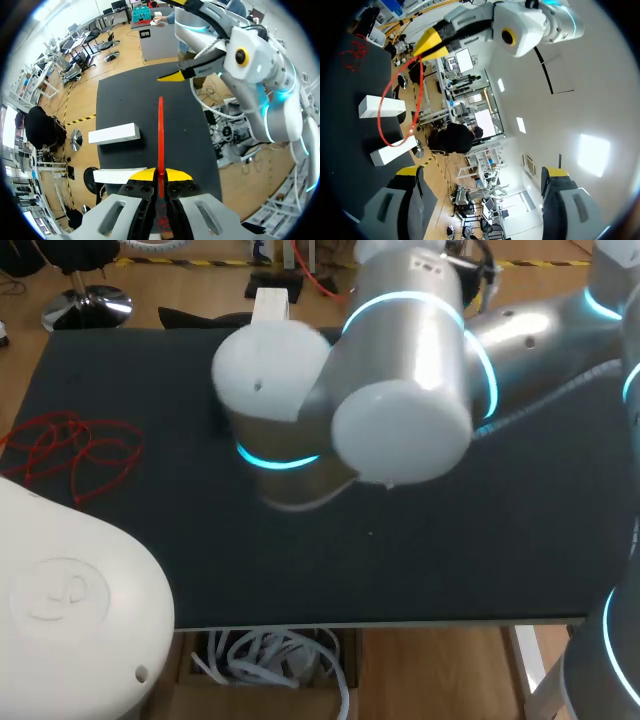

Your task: Grab the tape and strap the tape.

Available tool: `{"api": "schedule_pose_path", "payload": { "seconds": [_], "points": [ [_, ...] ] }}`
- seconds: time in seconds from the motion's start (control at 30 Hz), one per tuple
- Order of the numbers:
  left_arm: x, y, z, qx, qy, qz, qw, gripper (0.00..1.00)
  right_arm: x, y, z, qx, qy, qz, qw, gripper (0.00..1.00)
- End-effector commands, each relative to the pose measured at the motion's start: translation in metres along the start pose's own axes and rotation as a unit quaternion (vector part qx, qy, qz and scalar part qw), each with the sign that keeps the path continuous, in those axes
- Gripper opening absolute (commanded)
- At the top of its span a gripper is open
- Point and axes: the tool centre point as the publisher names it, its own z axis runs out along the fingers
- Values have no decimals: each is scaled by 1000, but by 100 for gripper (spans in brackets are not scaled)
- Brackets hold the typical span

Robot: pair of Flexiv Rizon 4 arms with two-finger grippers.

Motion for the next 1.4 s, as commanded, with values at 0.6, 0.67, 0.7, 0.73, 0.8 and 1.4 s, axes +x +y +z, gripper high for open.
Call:
{"api": "schedule_pose_path", "payload": {
  "seconds": [0.6, 0.67, 0.7, 0.73, 0.8, 1.4],
  "points": [
    [0, 0, -1, -2, 0, 0, 1000, 0, -3, -40, 55, 9, 41, -11, 999, 100],
    [0, 0, -1, -2, 0, 0, 1000, 0, -3, -35, 56, 3, 56, -4, 998, 100],
    [0, 0, -1, -2, 0, 0, 1000, 0, -3, -35, 56, 3, 56, -4, 998, 100],
    [0, 0, -1, -2, 0, 0, 1000, 0, -3, -35, 56, 3, 56, -4, 998, 100],
    [0, 0, -1, -2, 0, 0, 1000, 0, -3, -35, 56, 3, 56, -4, 998, 100],
    [-11, 28, 44, -17, -54, -35, 998, 0, -3, -35, 56, 3, 56, -4, 998, 100]
  ]
}}
